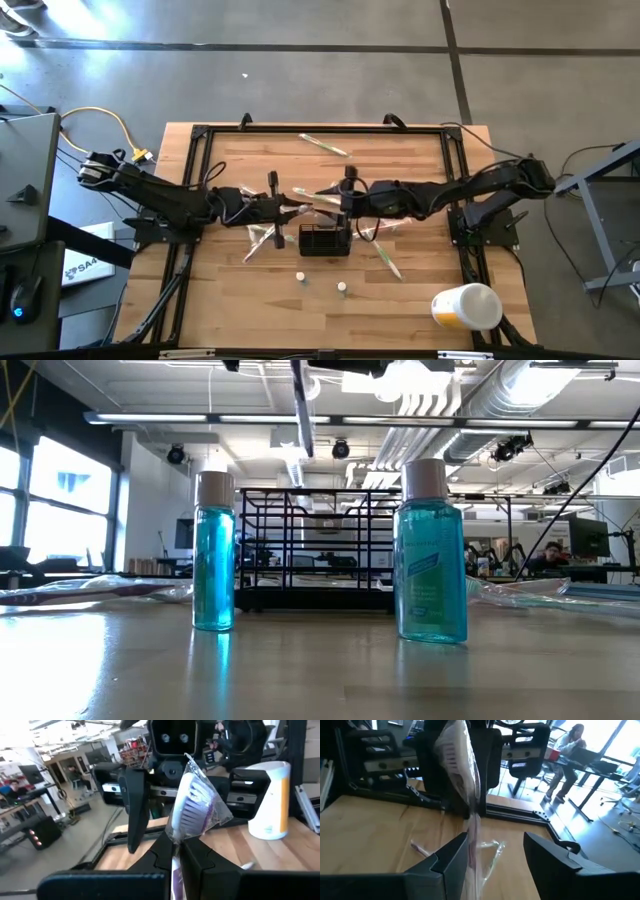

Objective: Pick & Place toothbrushing station
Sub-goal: Put the violet toothbrush into the wire organizer

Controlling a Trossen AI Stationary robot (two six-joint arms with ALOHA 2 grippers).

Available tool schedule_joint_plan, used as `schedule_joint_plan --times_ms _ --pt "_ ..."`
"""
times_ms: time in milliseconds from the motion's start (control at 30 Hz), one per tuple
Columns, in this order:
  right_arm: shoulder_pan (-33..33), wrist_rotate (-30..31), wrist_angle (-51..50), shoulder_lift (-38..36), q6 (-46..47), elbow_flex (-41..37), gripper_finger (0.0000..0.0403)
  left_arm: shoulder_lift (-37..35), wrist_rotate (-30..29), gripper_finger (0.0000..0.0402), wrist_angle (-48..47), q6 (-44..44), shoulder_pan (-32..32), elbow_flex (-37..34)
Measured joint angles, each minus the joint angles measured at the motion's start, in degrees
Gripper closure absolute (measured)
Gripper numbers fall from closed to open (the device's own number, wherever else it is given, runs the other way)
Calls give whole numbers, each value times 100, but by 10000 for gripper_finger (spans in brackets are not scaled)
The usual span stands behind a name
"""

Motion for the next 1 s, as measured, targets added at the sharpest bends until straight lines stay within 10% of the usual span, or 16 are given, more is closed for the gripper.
schedule_joint_plan --times_ms 1000 --pt "-375 -1068 694 145 -516 -2 263 72 -133 394 540 -111 268 -2"
